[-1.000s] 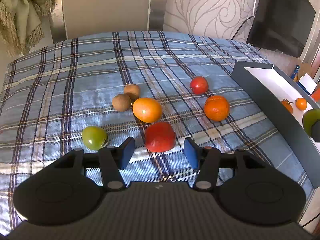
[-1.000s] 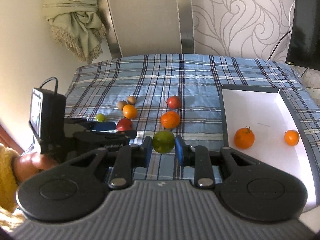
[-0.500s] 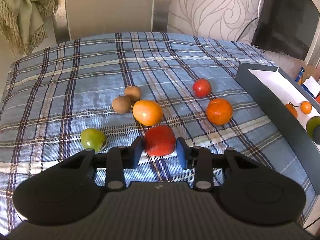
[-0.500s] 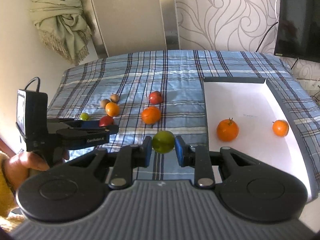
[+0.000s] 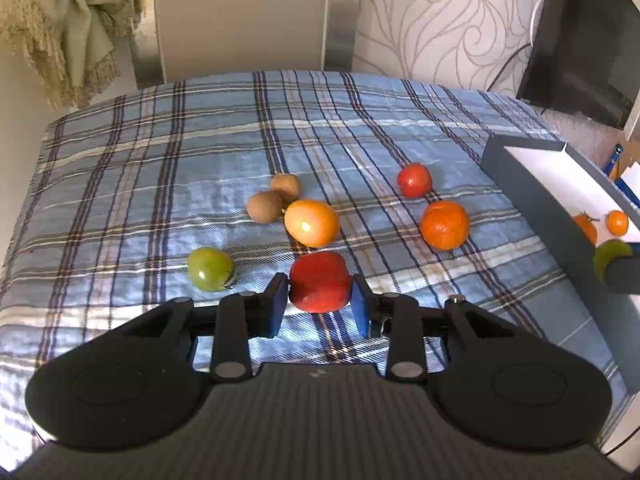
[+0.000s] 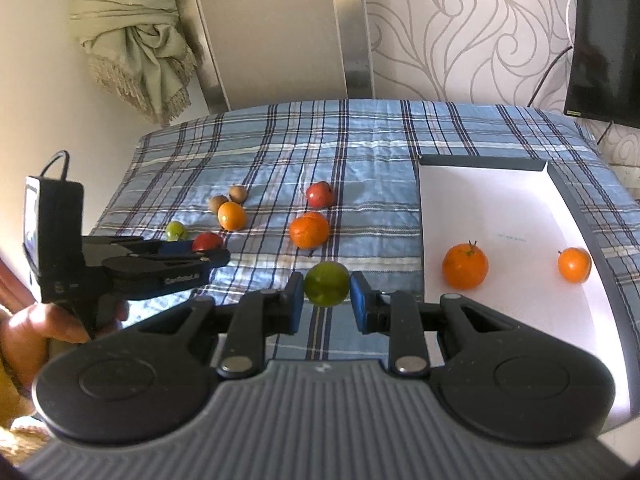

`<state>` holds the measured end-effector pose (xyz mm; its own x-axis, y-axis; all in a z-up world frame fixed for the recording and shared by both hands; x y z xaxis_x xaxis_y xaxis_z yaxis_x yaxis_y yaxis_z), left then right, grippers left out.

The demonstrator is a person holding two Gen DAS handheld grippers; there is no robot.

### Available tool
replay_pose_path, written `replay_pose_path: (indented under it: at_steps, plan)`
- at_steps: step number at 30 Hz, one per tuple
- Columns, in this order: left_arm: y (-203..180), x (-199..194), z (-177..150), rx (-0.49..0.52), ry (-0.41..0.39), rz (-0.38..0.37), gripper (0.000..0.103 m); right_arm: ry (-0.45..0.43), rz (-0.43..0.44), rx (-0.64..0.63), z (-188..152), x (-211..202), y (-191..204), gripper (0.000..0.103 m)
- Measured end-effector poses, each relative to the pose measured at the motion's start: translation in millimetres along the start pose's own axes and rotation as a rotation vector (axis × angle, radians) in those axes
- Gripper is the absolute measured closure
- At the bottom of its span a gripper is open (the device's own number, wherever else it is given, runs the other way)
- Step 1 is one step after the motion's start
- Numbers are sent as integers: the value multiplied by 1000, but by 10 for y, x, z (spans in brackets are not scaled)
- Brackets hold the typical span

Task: Organize fruits
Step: 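Lower the left tool over the red apple and close on it, then carry the red apple in the left tool and the lime in the right tool to the tray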

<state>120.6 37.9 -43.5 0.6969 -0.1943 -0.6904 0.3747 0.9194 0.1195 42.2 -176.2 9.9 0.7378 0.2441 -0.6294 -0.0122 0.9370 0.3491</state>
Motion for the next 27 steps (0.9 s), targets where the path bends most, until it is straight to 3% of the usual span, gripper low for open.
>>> replay_pose_path:
  at_steps: [16,27]
  plan:
    - [-219,-316,-148,-54,8,79,64,44,95,-80,1,8,-78,75]
    - [-439,-481,-53,-61,-4,130,64,33,146,-98,46,-113,-240,75]
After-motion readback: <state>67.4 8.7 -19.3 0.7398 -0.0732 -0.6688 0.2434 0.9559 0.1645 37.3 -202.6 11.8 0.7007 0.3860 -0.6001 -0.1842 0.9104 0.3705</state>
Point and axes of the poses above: each gripper's, at about its wrist camera, not at the fingertips, and x roughly the way its jaws point, y to its left, z to its top, the point moved 3 cm from there along x, roughly the way its jaws point, and after that the axes turned 14 degrees about x, right-handed, at the moved point
